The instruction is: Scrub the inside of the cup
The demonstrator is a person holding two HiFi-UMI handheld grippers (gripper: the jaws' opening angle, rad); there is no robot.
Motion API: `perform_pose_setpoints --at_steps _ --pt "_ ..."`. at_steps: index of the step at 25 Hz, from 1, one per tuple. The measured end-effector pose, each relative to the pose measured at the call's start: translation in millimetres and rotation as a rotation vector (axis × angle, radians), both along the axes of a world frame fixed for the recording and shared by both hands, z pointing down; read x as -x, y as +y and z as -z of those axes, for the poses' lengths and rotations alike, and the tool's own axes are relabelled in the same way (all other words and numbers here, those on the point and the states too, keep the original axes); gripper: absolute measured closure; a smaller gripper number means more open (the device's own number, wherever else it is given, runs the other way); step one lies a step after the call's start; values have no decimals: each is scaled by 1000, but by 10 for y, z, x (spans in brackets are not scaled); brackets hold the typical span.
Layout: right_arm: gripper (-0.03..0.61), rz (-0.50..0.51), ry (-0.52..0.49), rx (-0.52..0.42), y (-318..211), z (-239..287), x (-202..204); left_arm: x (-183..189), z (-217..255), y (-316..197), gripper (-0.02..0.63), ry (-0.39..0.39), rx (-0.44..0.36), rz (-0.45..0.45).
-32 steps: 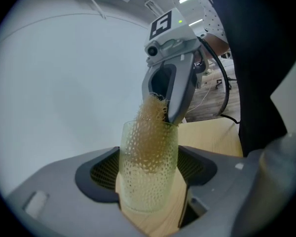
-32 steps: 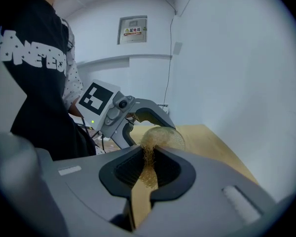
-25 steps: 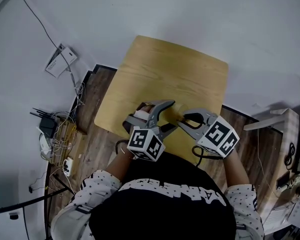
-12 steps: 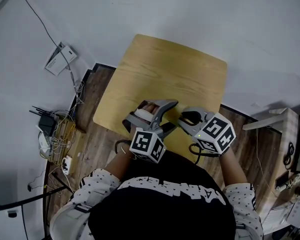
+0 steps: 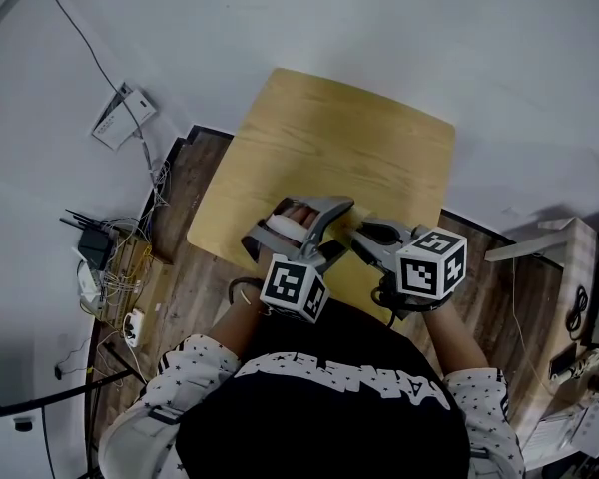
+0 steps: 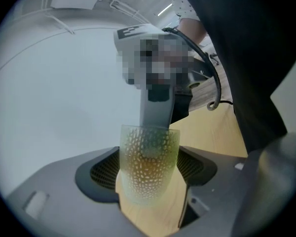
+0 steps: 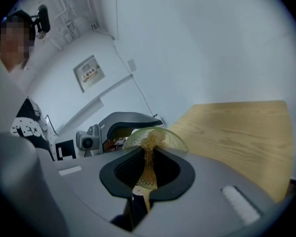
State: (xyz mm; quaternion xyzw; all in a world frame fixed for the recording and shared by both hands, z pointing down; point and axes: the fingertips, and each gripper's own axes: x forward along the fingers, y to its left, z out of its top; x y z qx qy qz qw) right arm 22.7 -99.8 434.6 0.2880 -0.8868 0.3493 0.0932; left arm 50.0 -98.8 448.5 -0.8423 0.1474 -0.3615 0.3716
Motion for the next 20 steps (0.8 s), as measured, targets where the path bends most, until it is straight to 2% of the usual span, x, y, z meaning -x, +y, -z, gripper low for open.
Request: perform_pose_setpoints --at_steps 9,15,18,20 --pt "531 -121 -213 151 -44 10 -1 26 -12 -4 255 -49 -38 -10" --pt "531 -195 -375 268 -65 33 -11 28 -40 -2 255 -50 -49 -10" --pt "531 -200 -424 273 -104 82 -18 35 -49 0 255 -60 -54 -15" --pt "531 -238 -434 314 -107 19 -75 44 -41 -3 255 -75 -63 -15"
